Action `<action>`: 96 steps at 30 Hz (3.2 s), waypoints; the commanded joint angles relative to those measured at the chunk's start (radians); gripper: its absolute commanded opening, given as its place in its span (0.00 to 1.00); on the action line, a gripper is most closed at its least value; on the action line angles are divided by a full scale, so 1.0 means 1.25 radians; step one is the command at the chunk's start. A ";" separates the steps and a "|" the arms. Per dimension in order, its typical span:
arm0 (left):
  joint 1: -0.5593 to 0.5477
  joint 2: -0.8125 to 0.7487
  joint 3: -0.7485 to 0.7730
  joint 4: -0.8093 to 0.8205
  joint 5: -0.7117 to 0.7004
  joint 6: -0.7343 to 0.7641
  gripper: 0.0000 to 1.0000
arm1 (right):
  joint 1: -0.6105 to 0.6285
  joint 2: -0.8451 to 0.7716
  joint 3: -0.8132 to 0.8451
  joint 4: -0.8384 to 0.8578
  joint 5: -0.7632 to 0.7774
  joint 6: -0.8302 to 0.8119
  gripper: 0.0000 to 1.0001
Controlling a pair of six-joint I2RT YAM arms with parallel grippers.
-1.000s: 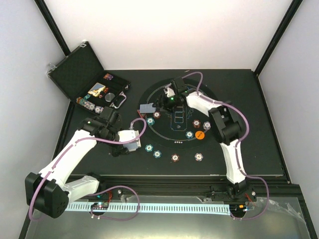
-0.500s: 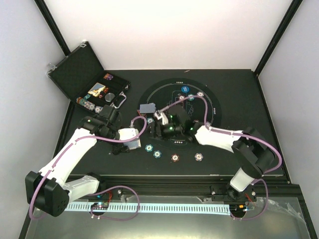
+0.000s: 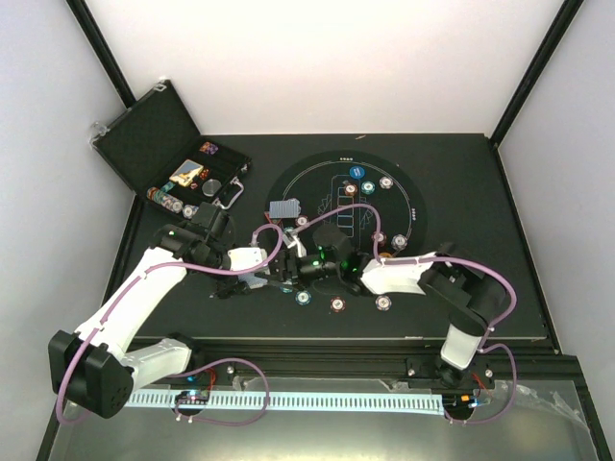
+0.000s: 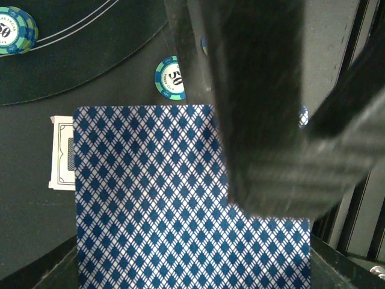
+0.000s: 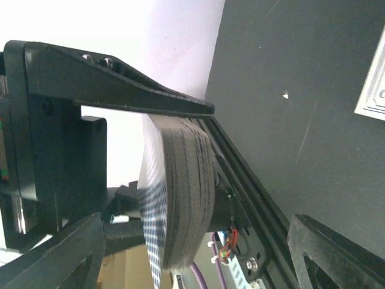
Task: Distribute texas hold em gaming equipment
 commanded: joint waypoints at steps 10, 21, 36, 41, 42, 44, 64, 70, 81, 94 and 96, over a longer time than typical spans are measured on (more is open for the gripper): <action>0.004 -0.028 0.036 -0.010 0.048 0.002 0.02 | 0.029 0.126 0.134 0.061 -0.024 0.045 0.71; 0.004 -0.041 0.041 -0.014 0.056 0.001 0.02 | 0.002 0.135 0.078 0.104 -0.013 0.063 0.54; 0.004 -0.041 0.042 -0.011 0.057 -0.004 0.02 | -0.038 0.028 -0.003 0.043 0.005 0.011 0.31; 0.005 -0.042 0.039 -0.008 0.056 -0.005 0.01 | -0.047 -0.020 -0.005 -0.026 0.015 -0.032 0.20; 0.005 -0.043 0.039 -0.007 0.056 -0.006 0.02 | -0.048 -0.027 -0.007 -0.034 0.015 -0.037 0.17; 0.005 -0.043 0.039 -0.006 0.055 -0.007 0.02 | -0.052 -0.040 -0.007 -0.052 0.016 -0.047 0.09; 0.005 -0.043 0.022 0.017 0.037 -0.027 0.02 | -0.329 -0.086 0.086 -0.305 -0.082 -0.205 0.01; 0.004 -0.046 0.019 0.017 0.038 -0.033 0.01 | -0.372 -0.012 0.161 -0.311 -0.134 -0.213 0.01; 0.005 -0.041 0.025 0.026 0.041 -0.032 0.02 | -0.270 -0.057 0.075 -0.237 -0.094 -0.156 0.01; 0.005 -0.066 0.012 0.020 0.012 -0.025 0.01 | -0.194 -0.192 -0.013 -0.185 -0.043 -0.093 0.01; 0.005 -0.062 0.011 0.022 0.014 -0.027 0.02 | -0.194 -0.232 -0.032 -0.208 -0.031 -0.098 0.01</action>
